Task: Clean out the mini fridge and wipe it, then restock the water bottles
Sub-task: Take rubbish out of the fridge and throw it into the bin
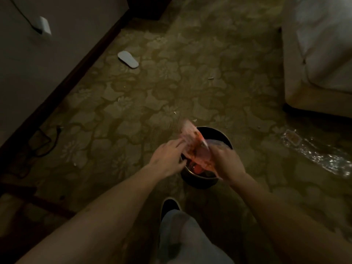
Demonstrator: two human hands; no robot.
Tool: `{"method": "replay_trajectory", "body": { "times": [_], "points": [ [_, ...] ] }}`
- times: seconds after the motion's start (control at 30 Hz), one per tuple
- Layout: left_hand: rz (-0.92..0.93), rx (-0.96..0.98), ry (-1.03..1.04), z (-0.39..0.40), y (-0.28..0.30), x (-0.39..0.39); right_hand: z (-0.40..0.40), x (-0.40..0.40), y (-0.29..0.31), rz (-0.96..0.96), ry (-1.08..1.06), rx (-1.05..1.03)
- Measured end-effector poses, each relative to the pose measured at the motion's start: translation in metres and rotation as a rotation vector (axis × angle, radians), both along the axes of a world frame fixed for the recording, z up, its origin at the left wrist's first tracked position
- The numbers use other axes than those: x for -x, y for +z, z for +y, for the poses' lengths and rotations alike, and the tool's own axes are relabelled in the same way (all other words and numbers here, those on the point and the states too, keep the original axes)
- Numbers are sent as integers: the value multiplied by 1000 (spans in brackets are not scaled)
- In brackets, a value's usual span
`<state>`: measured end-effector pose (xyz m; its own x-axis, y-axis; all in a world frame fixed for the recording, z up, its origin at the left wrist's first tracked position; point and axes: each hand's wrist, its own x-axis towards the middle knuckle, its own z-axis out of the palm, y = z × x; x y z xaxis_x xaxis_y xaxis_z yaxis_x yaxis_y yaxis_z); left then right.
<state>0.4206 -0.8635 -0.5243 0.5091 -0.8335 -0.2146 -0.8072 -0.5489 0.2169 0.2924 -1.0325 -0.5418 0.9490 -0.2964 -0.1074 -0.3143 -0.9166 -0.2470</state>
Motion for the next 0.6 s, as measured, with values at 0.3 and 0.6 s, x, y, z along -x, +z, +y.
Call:
{"method": "replay_trajectory", "body": {
  "times": [0.3,0.6],
  "points": [
    [2,40,-53,-18,-73,7,-8,-2,-58,141,136,139],
    [-56,-66,-56,-18,-111,-15,-26,-40,-104,500,177,385]
  ]
}}
